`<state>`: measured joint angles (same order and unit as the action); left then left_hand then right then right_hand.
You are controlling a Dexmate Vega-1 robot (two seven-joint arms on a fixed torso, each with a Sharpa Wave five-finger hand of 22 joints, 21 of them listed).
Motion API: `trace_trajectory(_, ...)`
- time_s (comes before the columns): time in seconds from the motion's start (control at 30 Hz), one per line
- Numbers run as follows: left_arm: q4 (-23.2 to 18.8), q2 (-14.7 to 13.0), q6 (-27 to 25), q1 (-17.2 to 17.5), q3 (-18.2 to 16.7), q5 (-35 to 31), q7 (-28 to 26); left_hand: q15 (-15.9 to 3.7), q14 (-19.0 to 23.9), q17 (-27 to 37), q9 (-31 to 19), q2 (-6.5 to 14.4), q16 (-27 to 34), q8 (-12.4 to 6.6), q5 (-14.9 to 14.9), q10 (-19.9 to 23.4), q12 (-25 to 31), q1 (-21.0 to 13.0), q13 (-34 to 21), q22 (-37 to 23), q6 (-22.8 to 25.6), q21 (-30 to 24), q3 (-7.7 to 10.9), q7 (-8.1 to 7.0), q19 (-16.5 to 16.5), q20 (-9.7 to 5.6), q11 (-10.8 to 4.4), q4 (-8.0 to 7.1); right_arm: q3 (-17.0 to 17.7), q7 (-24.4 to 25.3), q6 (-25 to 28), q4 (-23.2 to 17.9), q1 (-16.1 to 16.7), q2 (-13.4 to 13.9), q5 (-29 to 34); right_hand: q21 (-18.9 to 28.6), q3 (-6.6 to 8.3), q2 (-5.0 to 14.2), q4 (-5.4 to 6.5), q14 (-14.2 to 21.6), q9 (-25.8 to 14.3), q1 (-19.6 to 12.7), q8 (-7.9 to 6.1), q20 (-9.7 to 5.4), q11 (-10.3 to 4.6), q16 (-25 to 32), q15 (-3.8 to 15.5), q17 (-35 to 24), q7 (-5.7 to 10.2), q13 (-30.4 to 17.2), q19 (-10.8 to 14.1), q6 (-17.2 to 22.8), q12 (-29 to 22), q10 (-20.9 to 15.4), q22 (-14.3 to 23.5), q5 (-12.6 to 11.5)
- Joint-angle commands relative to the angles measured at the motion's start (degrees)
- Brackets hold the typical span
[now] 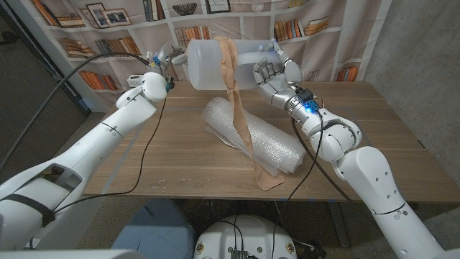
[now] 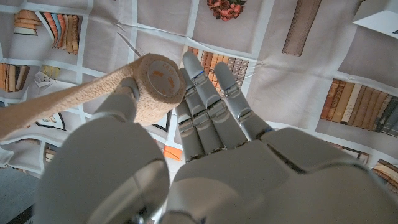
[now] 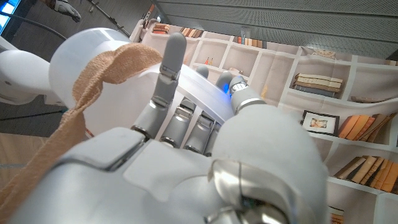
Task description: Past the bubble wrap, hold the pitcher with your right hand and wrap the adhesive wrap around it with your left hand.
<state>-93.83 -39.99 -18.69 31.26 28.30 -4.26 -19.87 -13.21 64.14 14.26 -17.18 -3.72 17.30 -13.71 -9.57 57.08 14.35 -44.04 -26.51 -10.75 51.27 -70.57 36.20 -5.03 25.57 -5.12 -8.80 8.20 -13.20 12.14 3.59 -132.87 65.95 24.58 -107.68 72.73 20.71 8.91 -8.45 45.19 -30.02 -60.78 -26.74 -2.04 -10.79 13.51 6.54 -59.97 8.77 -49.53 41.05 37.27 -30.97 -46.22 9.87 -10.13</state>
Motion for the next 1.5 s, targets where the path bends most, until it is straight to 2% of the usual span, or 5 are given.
trace_trajectory(0.03, 0.01, 0.15, -0.56, 1.41, 0.88, 0.51, 0.56, -0.15, -0.22, 0.15, -0.14, 14.01, 0.03, 0.11, -0.32, 0.07, -0.29, -13.53, 0.0, -0.08, 0.69, -0.32, 0.63, -0.47, -0.35, -0.15, -0.22, -0.28, -0.15, -0.22, -0.66, 1.04, -1.5, -0.91, 1.3, -0.33, 0.02, 0.29, 0.04, 14.73, -0.06, -0.65, -0.42, -4.35, 0.48, 0.6, 6.8, -2.46, -0.4, -0.28, -14.43, 0.21, -0.39, -1.04, 0.2, 0.08)
trace_trajectory(0.8, -1.19, 0.8, -2.67, 1.4, 2.92, -0.82, 1.08, -0.17, -0.33, 0.31, -0.15, 14.02, 0.0, 0.32, -0.31, 0.03, -0.52, -13.39, 0.1, 0.05, 0.8, -0.93, 0.83, -0.37, -0.34, 0.21, 0.02, -0.35, -0.58, -0.69, -1.16, 1.1, -3.7, -2.2, 2.71, -0.47, -0.02, 0.27, -0.04, 14.65, -0.05, -0.86, -0.53, -4.31, 0.36, 0.54, 6.8, -2.29, -0.21, -0.19, -14.17, 0.26, -0.38, -1.31, 0.22, 0.08)
trace_trajectory(1.23, -1.62, 0.88, -1.02, 2.03, 5.59, -2.69, 2.76, -0.18, -0.34, 0.28, -0.15, 13.98, -0.05, 0.4, -0.31, 0.19, -0.52, -13.36, 0.08, 0.11, 0.88, -1.1, 0.91, -0.33, -0.51, 0.35, -0.14, -0.31, -1.12, 0.62, -2.11, 2.03, -5.22, -3.32, 3.42, -0.64, -0.05, 0.32, 0.03, 14.67, -0.05, -0.87, -0.55, -4.29, 0.34, 0.59, 6.81, -2.33, -0.27, -0.32, -14.29, 0.21, -0.32, -1.05, 0.22, 0.07)
trace_trajectory(1.5, -3.17, 0.86, 0.74, 3.9, 5.93, -3.3, 2.84, -0.15, -0.33, 0.28, -0.15, 13.98, -0.05, 0.49, -0.3, 0.05, -0.61, -13.36, 0.07, 0.15, 0.82, -1.23, 0.96, -0.37, -0.51, 0.33, -0.16, -0.29, -1.54, 2.55, -3.61, 3.53, -6.11, -4.7, 4.65, -0.72, -0.04, 0.36, 0.06, 14.64, -0.04, -0.89, -0.5, -4.28, 0.44, 0.63, 6.8, -2.4, -0.38, -0.35, -14.34, 0.04, -0.28, -0.96, 0.22, 0.05)
